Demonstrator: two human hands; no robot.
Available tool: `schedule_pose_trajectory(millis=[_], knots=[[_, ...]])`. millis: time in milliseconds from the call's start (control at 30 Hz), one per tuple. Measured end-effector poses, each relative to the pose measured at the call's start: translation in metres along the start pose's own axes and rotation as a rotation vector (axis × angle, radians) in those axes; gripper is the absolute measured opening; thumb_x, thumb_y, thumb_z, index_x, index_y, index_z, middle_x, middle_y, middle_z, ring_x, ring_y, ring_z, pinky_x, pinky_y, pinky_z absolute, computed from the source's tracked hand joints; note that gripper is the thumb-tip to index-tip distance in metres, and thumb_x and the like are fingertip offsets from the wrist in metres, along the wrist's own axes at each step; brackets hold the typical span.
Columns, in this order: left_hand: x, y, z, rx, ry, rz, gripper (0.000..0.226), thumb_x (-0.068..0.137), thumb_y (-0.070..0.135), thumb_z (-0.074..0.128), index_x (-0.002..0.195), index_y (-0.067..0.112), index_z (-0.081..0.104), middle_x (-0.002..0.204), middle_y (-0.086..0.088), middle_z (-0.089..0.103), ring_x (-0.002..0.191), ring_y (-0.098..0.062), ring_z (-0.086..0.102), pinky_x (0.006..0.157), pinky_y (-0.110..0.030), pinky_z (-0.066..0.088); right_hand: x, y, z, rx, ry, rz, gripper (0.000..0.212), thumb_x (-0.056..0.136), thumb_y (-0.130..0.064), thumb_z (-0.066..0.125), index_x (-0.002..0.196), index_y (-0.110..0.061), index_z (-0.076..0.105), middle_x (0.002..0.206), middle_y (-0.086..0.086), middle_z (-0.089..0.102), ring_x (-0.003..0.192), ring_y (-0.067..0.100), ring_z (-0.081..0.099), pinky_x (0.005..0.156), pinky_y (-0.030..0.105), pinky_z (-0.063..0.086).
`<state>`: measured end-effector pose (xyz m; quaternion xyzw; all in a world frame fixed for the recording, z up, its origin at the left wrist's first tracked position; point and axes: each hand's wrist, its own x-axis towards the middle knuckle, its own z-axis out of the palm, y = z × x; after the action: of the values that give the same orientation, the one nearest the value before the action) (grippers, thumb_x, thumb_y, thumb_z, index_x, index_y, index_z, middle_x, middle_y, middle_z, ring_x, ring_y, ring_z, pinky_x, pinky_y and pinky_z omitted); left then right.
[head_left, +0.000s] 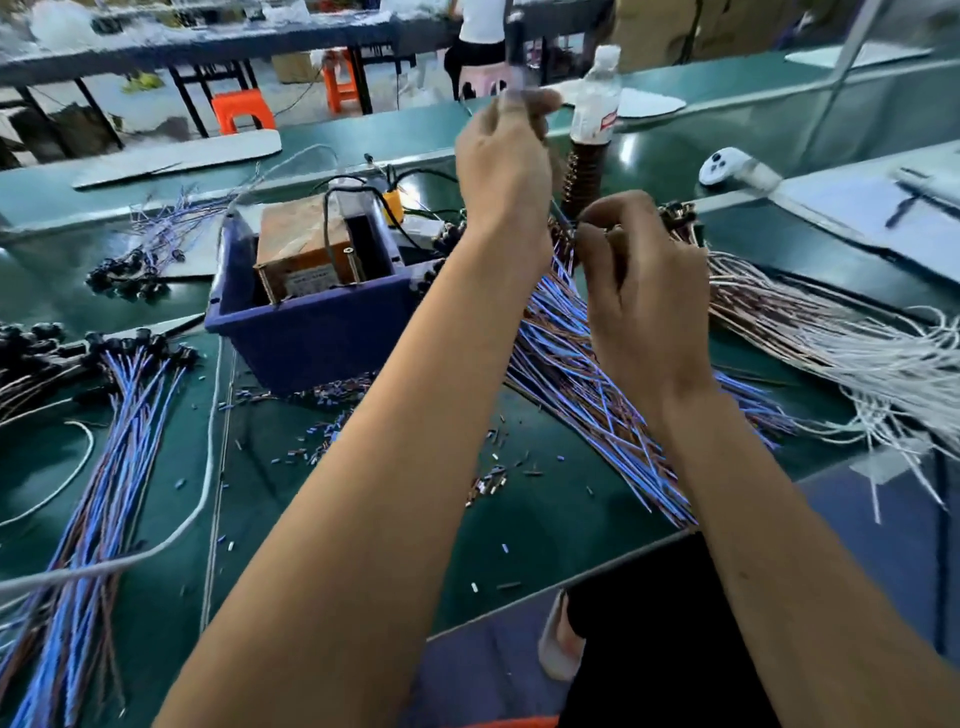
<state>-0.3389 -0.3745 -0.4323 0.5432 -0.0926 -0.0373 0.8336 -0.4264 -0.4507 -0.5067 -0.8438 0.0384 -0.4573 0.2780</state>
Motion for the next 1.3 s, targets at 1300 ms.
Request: schedule_pose_trajectory(millis=[1300], knots=[[-0.039,0.018,-0.237,1.336,-0.351,-0.615,0.028,0.092,-0.006,0.039,0.072,0.004,0.054,0.041,-0.002,0.053,0.031,-0.014,0.048,0.037,-0.021,0.043,-0.057,-0.134,0.120,0.032,-0.774,0.178,0.021,0.078,-0.016,0.069,0.097,-0.020,0.078,0.088,0.010,0.074,0.084,0.038,0.069,0.072,0.043,0.060]])
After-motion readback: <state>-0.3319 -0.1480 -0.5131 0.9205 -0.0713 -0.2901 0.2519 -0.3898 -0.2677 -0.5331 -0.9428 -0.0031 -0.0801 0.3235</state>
